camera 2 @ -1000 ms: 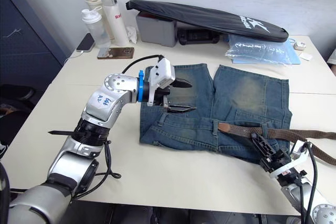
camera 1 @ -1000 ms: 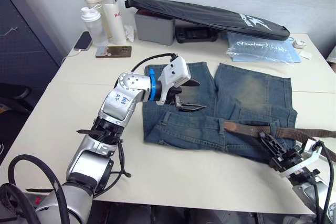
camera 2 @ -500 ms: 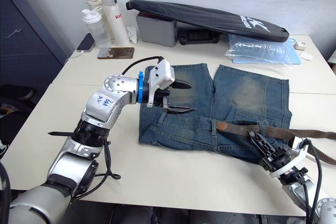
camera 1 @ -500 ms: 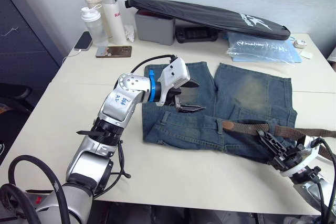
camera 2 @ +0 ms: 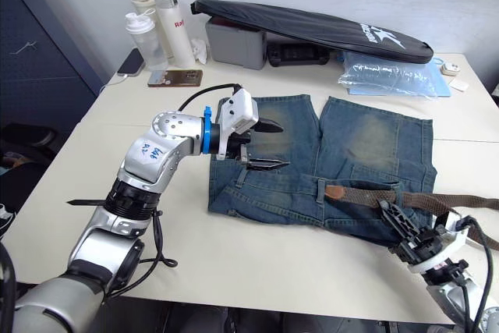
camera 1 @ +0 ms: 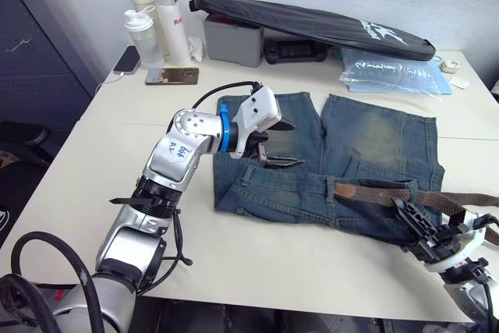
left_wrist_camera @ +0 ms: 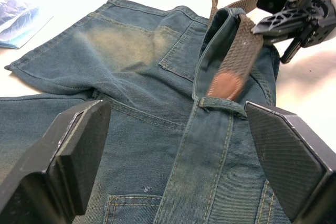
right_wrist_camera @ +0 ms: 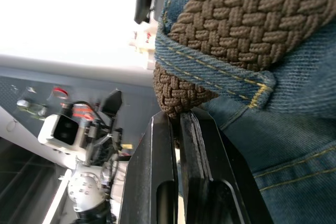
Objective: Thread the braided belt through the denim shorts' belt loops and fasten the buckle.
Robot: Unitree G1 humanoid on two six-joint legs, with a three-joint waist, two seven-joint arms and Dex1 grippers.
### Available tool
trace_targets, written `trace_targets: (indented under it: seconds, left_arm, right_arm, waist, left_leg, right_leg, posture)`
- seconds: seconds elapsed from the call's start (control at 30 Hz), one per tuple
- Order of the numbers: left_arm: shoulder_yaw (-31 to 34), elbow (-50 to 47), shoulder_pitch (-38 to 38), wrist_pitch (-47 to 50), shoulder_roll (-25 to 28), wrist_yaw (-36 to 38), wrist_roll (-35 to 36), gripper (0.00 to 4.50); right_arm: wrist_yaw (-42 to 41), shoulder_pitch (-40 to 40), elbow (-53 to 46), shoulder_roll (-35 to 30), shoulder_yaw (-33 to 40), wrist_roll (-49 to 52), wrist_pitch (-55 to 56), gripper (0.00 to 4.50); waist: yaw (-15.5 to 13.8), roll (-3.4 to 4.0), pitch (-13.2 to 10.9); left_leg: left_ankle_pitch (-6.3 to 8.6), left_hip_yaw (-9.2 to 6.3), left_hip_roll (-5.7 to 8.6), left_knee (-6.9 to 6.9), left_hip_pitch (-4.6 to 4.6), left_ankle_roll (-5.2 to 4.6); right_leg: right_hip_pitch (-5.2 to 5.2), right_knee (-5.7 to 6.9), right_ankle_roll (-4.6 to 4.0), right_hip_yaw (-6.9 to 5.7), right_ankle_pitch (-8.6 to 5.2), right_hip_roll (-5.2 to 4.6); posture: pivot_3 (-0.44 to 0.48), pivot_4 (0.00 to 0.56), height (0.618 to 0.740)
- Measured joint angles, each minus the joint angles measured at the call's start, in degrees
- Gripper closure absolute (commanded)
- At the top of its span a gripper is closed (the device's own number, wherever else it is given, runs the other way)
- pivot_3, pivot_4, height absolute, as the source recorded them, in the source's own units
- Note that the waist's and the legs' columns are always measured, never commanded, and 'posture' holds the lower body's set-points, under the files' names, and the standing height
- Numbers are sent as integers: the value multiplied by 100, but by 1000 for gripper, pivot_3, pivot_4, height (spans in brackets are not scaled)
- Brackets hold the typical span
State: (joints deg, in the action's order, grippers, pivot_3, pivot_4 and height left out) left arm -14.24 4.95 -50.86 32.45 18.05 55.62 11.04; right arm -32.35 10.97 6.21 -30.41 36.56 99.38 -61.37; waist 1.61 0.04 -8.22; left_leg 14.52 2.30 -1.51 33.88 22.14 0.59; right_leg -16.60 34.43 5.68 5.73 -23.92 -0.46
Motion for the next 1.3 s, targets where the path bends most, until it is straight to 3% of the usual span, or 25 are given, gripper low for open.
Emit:
trace_targets:
  seconds: [0.2,0.33,0.53,1.1,1.3]
  left_arm:
    - [-12,-7,8,1,6,8,0,0]
    - [-21,-22,19,10,15,7,0,0]
    - [-27,-145,37,67,14,-3,1,0]
    - [-28,-168,62,79,16,-33,1,0]
    - [-26,-184,134,86,27,-75,2,0]
  right_arm:
    - [97,50,78,-157,-39,-149,-126,4464]
    - [378,-322,52,59,-230,-860,322,4464]
    - [774,-517,-146,393,-186,-908,544,4464]
    - [533,-896,-81,5,-550,-1625,128,4464]
    - [1357,-1333,-492,685,-665,-1853,320,4464]
  waist:
    - [2,0,-1]
    - [42,-6,1]
    - [89,-26,0]
    - [158,-37,3]
    - [262,-67,-1]
  left_leg:
    - [1,1,-1,3,-1,-2]
    - [1,8,-5,6,-8,2]
    - [0,9,-13,6,-13,3]
    - [-1,16,-16,7,-24,5]
    - [0,44,-30,-14,-64,4]
  right_leg:
    - [0,-2,0,1,0,1]
    - [2,3,0,8,0,6]
    - [2,15,-1,9,1,10]
    - [5,23,-1,17,1,14]
    - [8,42,-3,31,2,16]
  posture:
    - [0,150,740]
    - [0,150,740]
    - [0,150,740]
    - [0,150,740]
    - [0,150,740]
